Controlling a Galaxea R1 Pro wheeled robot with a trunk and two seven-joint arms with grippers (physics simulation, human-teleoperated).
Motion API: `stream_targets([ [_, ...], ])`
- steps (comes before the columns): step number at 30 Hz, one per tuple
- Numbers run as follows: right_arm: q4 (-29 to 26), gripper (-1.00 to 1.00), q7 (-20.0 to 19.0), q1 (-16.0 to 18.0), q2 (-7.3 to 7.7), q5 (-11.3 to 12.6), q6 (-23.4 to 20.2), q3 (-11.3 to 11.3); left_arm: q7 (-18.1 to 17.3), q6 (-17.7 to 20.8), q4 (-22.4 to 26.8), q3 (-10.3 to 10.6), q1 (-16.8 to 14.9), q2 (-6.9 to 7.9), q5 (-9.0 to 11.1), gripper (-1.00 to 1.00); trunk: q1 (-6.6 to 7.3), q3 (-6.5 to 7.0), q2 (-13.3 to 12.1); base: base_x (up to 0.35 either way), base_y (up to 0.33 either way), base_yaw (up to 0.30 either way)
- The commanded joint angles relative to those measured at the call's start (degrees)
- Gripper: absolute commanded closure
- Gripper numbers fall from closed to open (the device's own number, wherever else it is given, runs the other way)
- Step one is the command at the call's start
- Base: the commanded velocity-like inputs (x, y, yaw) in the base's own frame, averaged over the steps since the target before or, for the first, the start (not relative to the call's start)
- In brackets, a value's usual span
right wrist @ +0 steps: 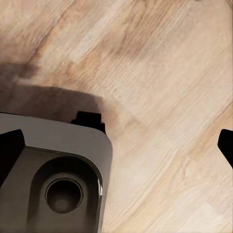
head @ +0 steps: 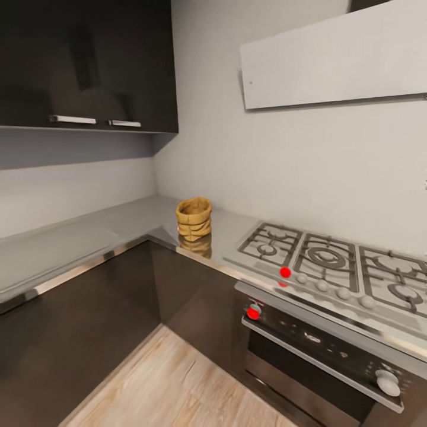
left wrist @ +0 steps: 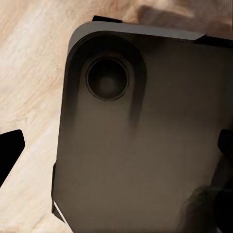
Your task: In the kitchen, take the popcorn bag from the countertop, put it into the microwave, and heat it until the popcorn is cooked so the cooked popcorn ends up inside the bag.
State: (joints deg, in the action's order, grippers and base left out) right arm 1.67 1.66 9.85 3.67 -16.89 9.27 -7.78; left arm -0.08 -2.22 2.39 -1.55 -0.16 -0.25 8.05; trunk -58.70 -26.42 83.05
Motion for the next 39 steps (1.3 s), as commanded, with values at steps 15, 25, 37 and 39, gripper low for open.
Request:
stream_targets([
  [15,0.2,-1.00,0.0,0.1,0.01,-0.6,0.3,-0.5,0.0,-0.2,0.1,-0.1,0.0,-0.01,0.4,-1.00,-0.02,-0.06,0.0,0.233,0.227,-0.073],
  [25,0.2,-1.00,-0.1,0.1,-0.15,-0.6,0.3,-0.5,0.0,-0.2,0.1,-0.1,0.0,-0.01,0.4,-1.00,-0.02,-0.06,0.0,0.213,0.232,0.000],
  [37,0.2,-1.00,-0.6,0.1,-0.02,-0.6,0.3,-0.5,0.0,-0.2,0.1,-0.1,0.0,-0.05,0.3,-1.00,-0.02,-0.06,0.0,0.013,0.011,0.000],
  [39,0.2,-1.00,-0.5,0.1,0.14,-0.6,0.3,-0.5,0.0,-0.2,0.1,-0.1,0.0,-0.04,0.3,-1.00,-0.02,-0.06,0.0,0.000,0.000,0.000],
])
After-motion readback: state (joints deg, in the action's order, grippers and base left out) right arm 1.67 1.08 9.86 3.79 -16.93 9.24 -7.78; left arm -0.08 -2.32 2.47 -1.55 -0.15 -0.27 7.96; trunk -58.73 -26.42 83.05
